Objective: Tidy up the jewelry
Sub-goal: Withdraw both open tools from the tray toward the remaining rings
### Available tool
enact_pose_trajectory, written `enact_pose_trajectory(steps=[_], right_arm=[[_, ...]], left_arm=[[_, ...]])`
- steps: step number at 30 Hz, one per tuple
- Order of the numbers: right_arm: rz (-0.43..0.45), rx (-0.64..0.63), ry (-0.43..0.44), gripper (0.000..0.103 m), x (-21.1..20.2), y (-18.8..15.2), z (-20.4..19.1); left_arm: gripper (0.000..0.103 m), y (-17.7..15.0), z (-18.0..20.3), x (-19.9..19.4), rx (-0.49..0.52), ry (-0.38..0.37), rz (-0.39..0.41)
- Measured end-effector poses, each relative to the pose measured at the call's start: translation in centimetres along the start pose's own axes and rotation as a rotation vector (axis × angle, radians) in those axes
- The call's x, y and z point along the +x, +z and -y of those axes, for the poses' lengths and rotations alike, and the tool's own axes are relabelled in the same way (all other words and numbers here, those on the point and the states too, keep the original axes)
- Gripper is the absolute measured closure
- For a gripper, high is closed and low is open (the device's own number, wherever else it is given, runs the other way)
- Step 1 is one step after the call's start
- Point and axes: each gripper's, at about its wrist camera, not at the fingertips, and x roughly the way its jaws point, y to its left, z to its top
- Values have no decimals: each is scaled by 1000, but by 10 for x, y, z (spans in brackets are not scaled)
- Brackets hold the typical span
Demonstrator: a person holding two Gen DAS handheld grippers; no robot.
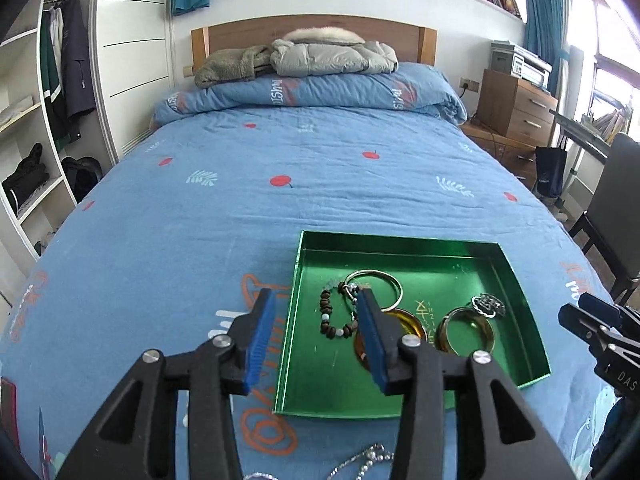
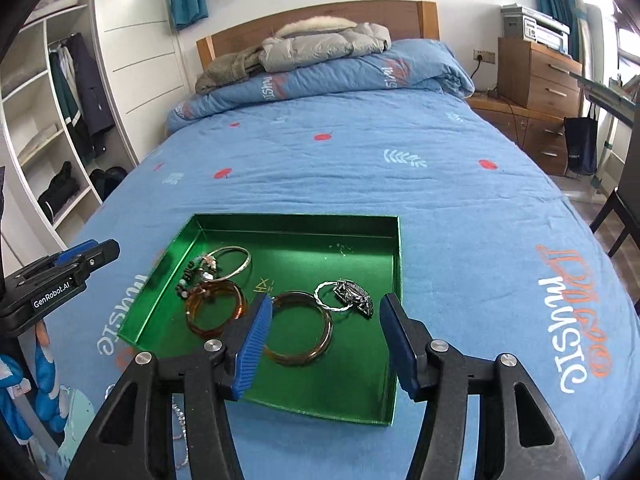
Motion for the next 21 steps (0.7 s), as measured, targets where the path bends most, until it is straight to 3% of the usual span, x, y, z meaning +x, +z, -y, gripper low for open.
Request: enact_pose_trajectory(steps=[11,21], right_arm=[[170,-44,-37,41,-123,-33,-23],[207,-50,-59,40,-185,-85,-39]], left_arm=[[63,-42,-19,-106,-31,66,104],[60,-92,-24,-166,-9,104,140]])
